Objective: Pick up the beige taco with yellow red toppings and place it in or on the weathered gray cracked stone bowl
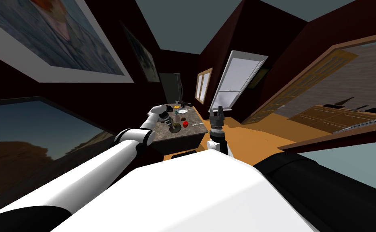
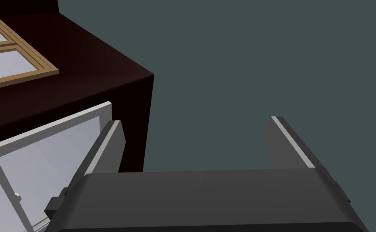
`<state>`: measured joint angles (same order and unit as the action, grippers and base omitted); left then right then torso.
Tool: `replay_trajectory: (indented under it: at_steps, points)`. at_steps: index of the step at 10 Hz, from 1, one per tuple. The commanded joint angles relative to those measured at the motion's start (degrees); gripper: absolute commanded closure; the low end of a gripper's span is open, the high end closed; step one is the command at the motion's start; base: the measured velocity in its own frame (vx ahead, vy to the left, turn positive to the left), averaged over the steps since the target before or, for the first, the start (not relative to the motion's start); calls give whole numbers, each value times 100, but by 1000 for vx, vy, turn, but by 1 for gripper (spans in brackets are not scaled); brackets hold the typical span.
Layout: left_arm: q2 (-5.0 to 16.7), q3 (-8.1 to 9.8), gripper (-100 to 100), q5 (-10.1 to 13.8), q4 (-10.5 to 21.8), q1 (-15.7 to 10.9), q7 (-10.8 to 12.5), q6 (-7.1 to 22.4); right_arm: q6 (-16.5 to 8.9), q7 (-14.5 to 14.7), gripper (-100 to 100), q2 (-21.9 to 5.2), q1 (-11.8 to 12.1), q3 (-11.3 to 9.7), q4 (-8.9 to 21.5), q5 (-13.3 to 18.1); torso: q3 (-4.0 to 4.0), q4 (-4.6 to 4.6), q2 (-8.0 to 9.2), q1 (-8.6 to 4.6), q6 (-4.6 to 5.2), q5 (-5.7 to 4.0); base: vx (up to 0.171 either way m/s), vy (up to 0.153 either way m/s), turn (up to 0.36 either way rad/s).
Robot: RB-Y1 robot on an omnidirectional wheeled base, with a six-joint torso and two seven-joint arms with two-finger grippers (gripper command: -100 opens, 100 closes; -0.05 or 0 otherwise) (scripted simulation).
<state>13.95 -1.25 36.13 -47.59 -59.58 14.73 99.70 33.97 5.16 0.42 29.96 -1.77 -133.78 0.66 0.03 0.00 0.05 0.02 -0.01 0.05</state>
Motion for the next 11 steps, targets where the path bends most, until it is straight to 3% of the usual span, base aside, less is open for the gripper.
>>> replay_trajectory:
  at_steps: [1,6,7,8,11]
  points:
    - [61,15,-100,71,-92,-131,75,215,0,0,0,0,0,0,0,0,0,0,0,0,0,0,4,-11,36]
    - [204,49,-100,236,-307,-437,248,715,0,0,0,0,0,0,0,0,0,0,-1,-4,0,-1,5,-15,26]
    - [186,46,-100,212,-341,-354,231,652,0,0,0,0,0,0,0,0,0,0,0,-5,0,-1,1,-7,7]
    - [190,47,0,217,-346,-364,240,680,0,0,0,0,0,0,0,0,0,-1,0,-3,0,-1,0,0,0]
    - [189,47,0,216,-346,-363,239,677,0,0,0,0,0,0,0,0,0,-1,0,0,0,0,0,0,0]
